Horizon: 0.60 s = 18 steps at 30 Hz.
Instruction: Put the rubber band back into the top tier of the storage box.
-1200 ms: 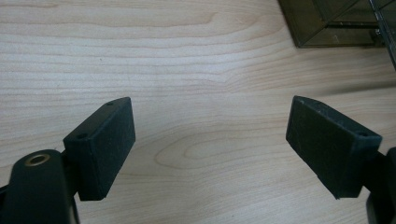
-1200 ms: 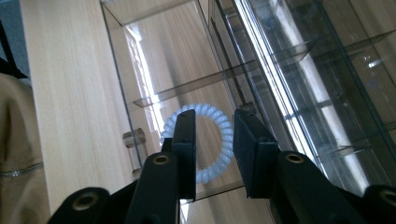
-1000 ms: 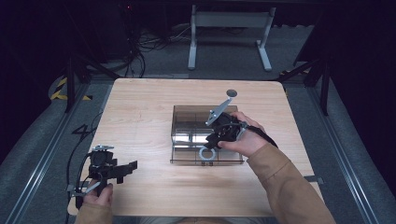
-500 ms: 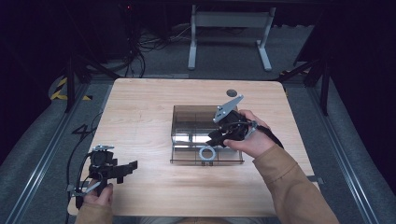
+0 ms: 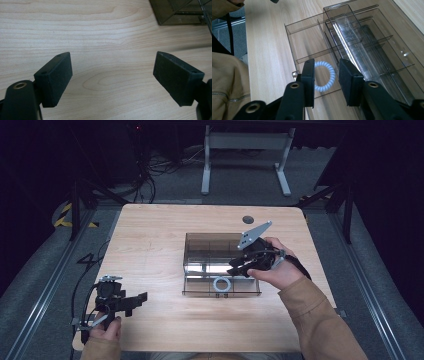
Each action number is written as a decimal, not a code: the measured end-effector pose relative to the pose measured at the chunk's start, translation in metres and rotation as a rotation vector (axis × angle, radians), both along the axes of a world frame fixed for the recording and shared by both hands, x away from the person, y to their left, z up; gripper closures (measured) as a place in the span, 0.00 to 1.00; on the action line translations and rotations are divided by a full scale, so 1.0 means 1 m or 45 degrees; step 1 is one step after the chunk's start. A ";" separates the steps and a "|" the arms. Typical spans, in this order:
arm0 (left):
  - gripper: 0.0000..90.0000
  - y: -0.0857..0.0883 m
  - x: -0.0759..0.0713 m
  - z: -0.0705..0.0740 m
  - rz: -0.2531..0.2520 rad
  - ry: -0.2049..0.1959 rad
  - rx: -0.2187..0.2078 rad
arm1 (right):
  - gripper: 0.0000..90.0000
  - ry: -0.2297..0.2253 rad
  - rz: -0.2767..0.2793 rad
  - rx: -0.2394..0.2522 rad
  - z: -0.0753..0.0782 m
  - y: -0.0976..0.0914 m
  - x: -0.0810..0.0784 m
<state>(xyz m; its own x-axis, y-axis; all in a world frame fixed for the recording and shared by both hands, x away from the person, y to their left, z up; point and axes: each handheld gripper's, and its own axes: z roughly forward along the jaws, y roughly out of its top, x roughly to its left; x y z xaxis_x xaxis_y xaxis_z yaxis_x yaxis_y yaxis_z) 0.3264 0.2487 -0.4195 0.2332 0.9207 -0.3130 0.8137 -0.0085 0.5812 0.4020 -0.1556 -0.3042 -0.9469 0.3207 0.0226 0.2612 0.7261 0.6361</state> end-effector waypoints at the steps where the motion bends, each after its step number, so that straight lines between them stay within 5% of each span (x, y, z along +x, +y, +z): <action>1: 0.18 0.000 0.000 0.000 -0.002 0.001 0.002 | 0.71 0.000 0.008 0.018 0.000 -0.003 -0.001; 18: 0.18 0.000 0.000 0.000 -0.002 0.001 0.003 | 0.70 -0.031 -0.056 0.062 0.003 -0.034 -0.006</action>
<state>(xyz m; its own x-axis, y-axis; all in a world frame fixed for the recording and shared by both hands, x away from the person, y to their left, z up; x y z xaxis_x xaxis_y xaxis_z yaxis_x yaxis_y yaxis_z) 0.3262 0.2486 -0.4194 0.2342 0.9212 -0.3108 0.8142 -0.0112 0.5804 0.3955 -0.1891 -0.3009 -0.9323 0.3614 0.0165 0.2764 0.6821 0.6770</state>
